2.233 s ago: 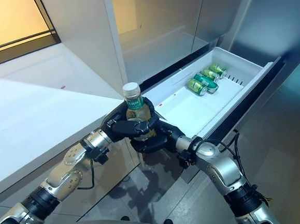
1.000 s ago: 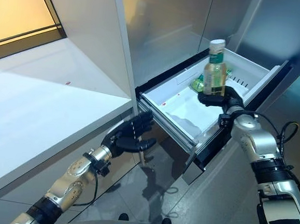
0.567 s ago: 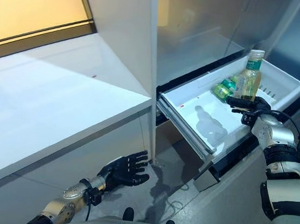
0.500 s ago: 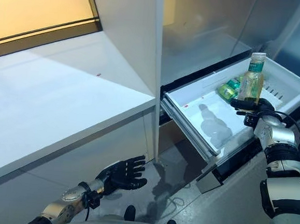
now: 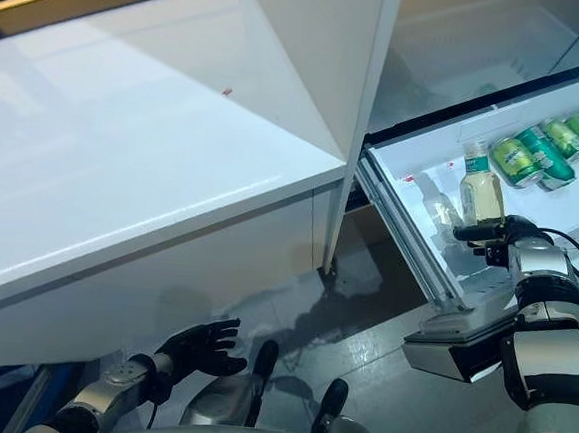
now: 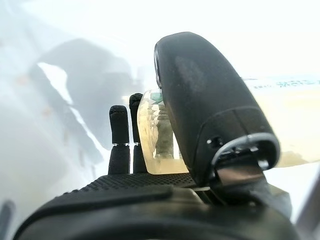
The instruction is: Put drinks into fridge and close the fridge
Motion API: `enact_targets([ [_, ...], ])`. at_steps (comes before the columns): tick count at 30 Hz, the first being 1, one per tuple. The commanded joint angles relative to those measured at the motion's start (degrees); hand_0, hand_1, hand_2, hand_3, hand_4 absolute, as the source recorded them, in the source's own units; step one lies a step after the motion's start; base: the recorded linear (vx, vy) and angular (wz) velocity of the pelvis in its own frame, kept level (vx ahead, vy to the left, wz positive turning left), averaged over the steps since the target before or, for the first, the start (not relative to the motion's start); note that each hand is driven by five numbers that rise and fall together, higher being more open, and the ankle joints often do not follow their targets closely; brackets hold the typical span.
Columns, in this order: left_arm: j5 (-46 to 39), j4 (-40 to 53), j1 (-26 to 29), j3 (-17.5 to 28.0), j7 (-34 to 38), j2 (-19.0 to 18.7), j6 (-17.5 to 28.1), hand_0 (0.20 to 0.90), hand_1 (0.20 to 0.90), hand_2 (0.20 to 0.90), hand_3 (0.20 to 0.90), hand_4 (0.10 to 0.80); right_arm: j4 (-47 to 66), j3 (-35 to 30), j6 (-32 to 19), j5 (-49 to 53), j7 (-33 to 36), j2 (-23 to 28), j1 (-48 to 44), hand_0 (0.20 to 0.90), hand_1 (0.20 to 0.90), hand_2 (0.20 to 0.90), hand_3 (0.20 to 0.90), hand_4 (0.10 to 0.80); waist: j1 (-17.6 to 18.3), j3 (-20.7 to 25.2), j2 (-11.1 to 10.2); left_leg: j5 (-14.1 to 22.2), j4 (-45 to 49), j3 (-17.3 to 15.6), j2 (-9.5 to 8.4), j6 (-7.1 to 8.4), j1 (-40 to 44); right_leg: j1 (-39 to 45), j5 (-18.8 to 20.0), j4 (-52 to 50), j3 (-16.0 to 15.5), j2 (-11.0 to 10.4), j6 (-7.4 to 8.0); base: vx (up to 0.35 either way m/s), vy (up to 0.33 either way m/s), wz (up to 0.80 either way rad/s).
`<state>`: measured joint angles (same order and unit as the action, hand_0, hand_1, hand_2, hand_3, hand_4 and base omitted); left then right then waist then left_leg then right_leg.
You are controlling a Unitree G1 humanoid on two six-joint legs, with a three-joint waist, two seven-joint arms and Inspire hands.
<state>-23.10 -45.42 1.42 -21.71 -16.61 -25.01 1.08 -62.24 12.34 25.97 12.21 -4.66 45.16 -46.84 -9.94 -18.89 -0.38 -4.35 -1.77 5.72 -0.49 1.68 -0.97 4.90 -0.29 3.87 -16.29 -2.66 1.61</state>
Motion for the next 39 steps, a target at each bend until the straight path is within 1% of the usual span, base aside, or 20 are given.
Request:
enact_targets([
  [1, 2.9, 0.5, -0.8, 1.4, -0.8, -1.4, 0.1, 0.9, 0.9, 0.9, 0.9, 0.8, 1.0, 5.7, -0.8, -9.8, -3.5, 11.6, -7.1, 0.3, 0.3, 0.3, 0.2, 0.1, 0.5, 2.6, -1.8, 8.6, 8.1, -3.8, -3.01, -3.78, -2.2, -6.2, -5.7, -12.3, 2.5, 0.7, -0.63, -0.026, -0.019, 0.06],
  [5, 4.0, -2.4, -0.7, 2.6, -1.0, -1.5, -0.2, 0.9, 0.9, 0.9, 0.9, 0.8, 0.1, 6.8, 0.8, -16.6, -7.4, 12.4, -7.0, 0.3, 0.3, 0.3, 0.2, 0.1, 0.4, 2.0, -1.9, 8.5, 8.3, -3.9, -2.92, -3.8, -2.5, -6.4, -5.7, -12.4, 2.3, 0.5, -0.51, -0.01, -0.01, 0.06],
  [6, 4.4, -3.7, -0.2, 3.1, -1.1, -1.5, -0.4, 0.9, 0.9, 0.9, 0.9, 0.8, -1.2, 8.2, 0.5, -21.7, -8.8, 12.5, -7.4, 0.3, 0.3, 0.3, 0.2, 0.1, 0.3, 1.8, -2.0, 8.4, 8.3, -4.0, -2.86, -3.8, -2.7, -6.5, -5.7, -12.4, 2.4, 0.5, -0.45, 0.0, 0.0, 0.0],
  [8, 4.9, -4.1, 0.2, 3.4, -1.1, -1.7, -0.9, 0.9, 0.9, 0.9, 0.9, 0.8, -2.3, 10.4, 0.1, -26.9, -10.0, 12.8, -7.9, 0.3, 0.3, 0.3, 0.2, 0.1, 0.1, 1.4, -2.1, 8.3, 8.5, -4.1, -2.73, -3.76, -3.1, -6.6, -5.5, -12.3, 2.2, 0.4, -0.29, 0.0, 0.0, 0.0],
  [10, 5.1, -4.1, 0.2, 3.6, -1.1, -1.8, -1.0, 0.9, 0.9, 0.9, 0.9, 0.8, -2.2, 11.0, 0.3, -27.2, -10.7, 12.9, -7.9, 0.3, 0.3, 0.3, 0.2, 0.1, 0.1, 1.3, -2.2, 8.3, 8.6, -4.0, -2.7, -3.72, -3.2, -6.6, -5.5, -12.3, 2.2, 0.4, -0.26, 0.0, 0.0, 0.0],
  [11, 5.3, -4.2, 0.3, 3.6, -1.1, -1.8, -0.8, 0.9, 0.9, 0.9, 0.9, 0.8, -1.6, 11.2, 1.6, -27.5, -12.9, 12.6, -7.8, 0.3, 0.3, 0.3, 0.2, 0.1, -0.1, 1.0, -2.2, 8.2, 8.7, -3.9, -2.73, -3.65, -3.4, -6.8, -5.5, -12.4, 2.2, 0.4, -0.25, -0.032, -0.013, 0.01],
  [12, 5.2, -4.4, 0.5, 3.6, -1.2, -1.9, -0.5, 0.9, 0.9, 0.9, 0.9, 0.8, -2.1, 11.2, 1.8, -27.9, -14.2, 12.2, -7.7, 0.3, 0.3, 0.3, 0.2, 0.1, -0.2, 0.9, -2.2, 8.2, 8.7, -3.8, -2.77, -3.62, -3.6, -6.8, -5.5, -12.4, 2.2, 0.4, -0.25, -0.042, -0.018, 0.02],
  [14, 5.6, -4.4, 0.8, 3.9, -1.6, -2.0, -0.4, 0.9, 0.9, 0.9, 0.9, 0.8, -3.1, 11.4, 1.8, -28.7, -16.6, 11.6, -7.5, 0.3, 0.3, 0.3, 0.2, 0.1, -0.4, 0.7, -2.2, 8.1, 8.8, -3.6, -2.75, -3.54, -3.8, -6.8, -5.5, -12.3, 2.0, 0.3, -0.26, -0.024, -0.009, 0.03],
  [17, 5.7, -4.3, 1.4, 3.9, -1.5, -1.9, -0.5, 0.9, 0.9, 0.9, 0.9, 0.8, -4.0, 11.6, 1.4, -28.9, -18.1, 10.6, -7.1, 0.3, 0.3, 0.3, 0.2, 0.1, -0.7, 0.4, -2.3, 8.0, 8.8, -3.4, -2.81, -3.45, -3.9, -6.7, -5.4, -12.1, 1.9, 0.3, -0.26, -0.019, -0.013, 0.07],
  [18, 5.7, -4.3, 1.4, 3.9, -1.5, -1.9, -0.5, 0.9, 0.9, 0.9, 0.9, 0.8, -4.1, 11.6, 1.3, -28.8, -18.1, 10.5, -7.1, 0.352, 0.352, 0.352, 0.26, 0.16, -0.7, 0.4, -2.2, 8.0, 8.7, -3.4, -2.82, -3.45, -3.9, -6.7, -5.3, -12.1, 1.9, 0.3, -0.26, -0.02, -0.003, 0.09],
  [19, 6.0, -4.2, 1.7, 3.9, -1.5, -1.7, -0.6, 0.9, 0.9, 0.9, 0.9, 0.8, -4.4, 11.7, 1.0, -29.2, -18.6, 9.6, -6.8, 0.444, 0.444, 0.444, 0.367, 0.267, -0.9, 0.3, -2.2, 8.0, 8.8, -3.3, -2.87, -3.35, -4.0, -6.7, -5.2, -11.9, 1.8, 0.2, -0.21, -0.023, -0.002, 0.06],
  [20, 6.1, -4.2, 1.7, 4.0, -1.5, -1.7, -0.5, 0.9, 0.9, 0.9, 0.9, 0.8, -4.7, 11.8, 0.9, -28.9, -18.7, 9.2, -6.7, 0.465, 0.465, 0.465, 0.392, 0.292, -1.0, 0.3, -2.1, 7.9, 8.9, -3.3, -2.92, -3.31, -4.0, -6.6, -5.0, -11.7, 1.7, 0.2, -0.2, -0.024, -0.002, 0.04],
  [22, 5.9, -3.8, 1.6, 4.0, -1.4, -1.6, -0.5, 0.9, 0.9, 0.9, 0.9, 0.8, -4.8, 11.8, 1.1, -28.2, -18.7, 8.6, -6.5, 0.9, 0.9, 0.9, 0.9, 0.8, -1.1, 0.2, -2.1, 7.9, 8.9, -3.2, -3.01, -3.29, -4.1, -6.5, -4.9, -11.4, 1.7, 0.2, -0.21, 0.0, 0.0, 0.0],
  [25, 5.6, -3.8, 2.1, 4.2, -1.3, -1.5, -0.5, 0.9, 0.9, 0.9, 0.9, 0.8, -5.1, 11.7, 1.4, -26.4, -17.7, 6.8, -7.2, 0.9, 0.9, 0.9, 0.9, 0.8, -1.4, -0.1, -1.8, 7.8, 8.9, -3.1, -3.04, -3.19, -4.2, -6.6, -4.6, -11.0, 1.7, 0.1, -0.16, -0.047, 0.005, 0.0],
  [28, 5.6, -3.7, 2.3, 4.3, -1.2, -1.4, -0.8, 0.9, 0.9, 0.9, 0.9, 0.8, -4.9, 11.6, 0.9, -24.7, -17.7, 6.1, -7.9, 0.9, 0.9, 0.9, 0.9, 0.8, -1.5, -0.3, -1.6, 7.6, 8.6, -3.2, -2.99, -3.1, -4.3, -6.7, -4.3, -10.7, 1.8, 0.1, -0.14, -0.068, 0.022, 0.01],
  [31, 5.6, -4.0, 2.1, 4.8, -0.7, -1.2, -1.1, 0.9, 0.9, 0.9, 0.9, 0.8, -2.8, 11.8, -1.1, -20.7, -15.9, 6.0, -8.7, 0.9, 0.9, 0.9, 0.9, 0.8, -1.1, 0.1, -1.6, 7.5, 8.0, -3.4, -2.83, -2.99, -3.9, -6.8, -4.2, -10.5, 1.9, 0.2, -0.05, -0.06, 0.032, 0.0],
  [35, 7.0, -5.1, 1.6, 6.2, 0.1, -1.2, -2.1, 0.9, 0.9, 0.9, 0.9, 0.8, 3.7, 11.2, -2.8, -15.0, -17.0, 7.4, -9.3, 0.9, 0.9, 0.9, 0.9, 0.8, -0.1, 1.4, -2.6, 7.6, 7.0, -4.2, -2.47, -2.81, -2.5, -6.3, -4.1, -10.3, 2.2, 0.2, 0.26, -0.019, 0.013, -0.02],
  [37, 7.4, -5.6, 1.1, 6.7, 0.4, -1.2, -2.4, 0.9, 0.9, 0.9, 0.9, 0.8, 6.6, 11.2, -4.5, -12.2, -16.7, 9.2, -10.1, 0.9, 0.9, 0.9, 0.9, 0.8, 0.5, 2.3, -3.0, 7.8, 6.6, -4.8, -2.31, -2.7, -1.7, -5.9, -4.0, -9.9, 2.5, 0.2, 0.42, -0.009, 0.031, -0.07],
  [39, 7.5, -6.1, 0.1, 7.2, 1.1, -1.1, -2.9, 0.9, 0.9, 0.9, 0.9, 0.8, 10.8, 10.9, -6.0, -6.2, -15.2, 12.1, -11.8, 0.9, 0.9, 0.9, 0.9, 0.8, 1.5, 3.6, -3.6, 8.3, 5.9, -5.7, -2.18, -2.63, -0.3, -5.1, -4.0, -9.3, 3.2, 0.5, 0.66, -0.022, 0.042, -0.19],
])
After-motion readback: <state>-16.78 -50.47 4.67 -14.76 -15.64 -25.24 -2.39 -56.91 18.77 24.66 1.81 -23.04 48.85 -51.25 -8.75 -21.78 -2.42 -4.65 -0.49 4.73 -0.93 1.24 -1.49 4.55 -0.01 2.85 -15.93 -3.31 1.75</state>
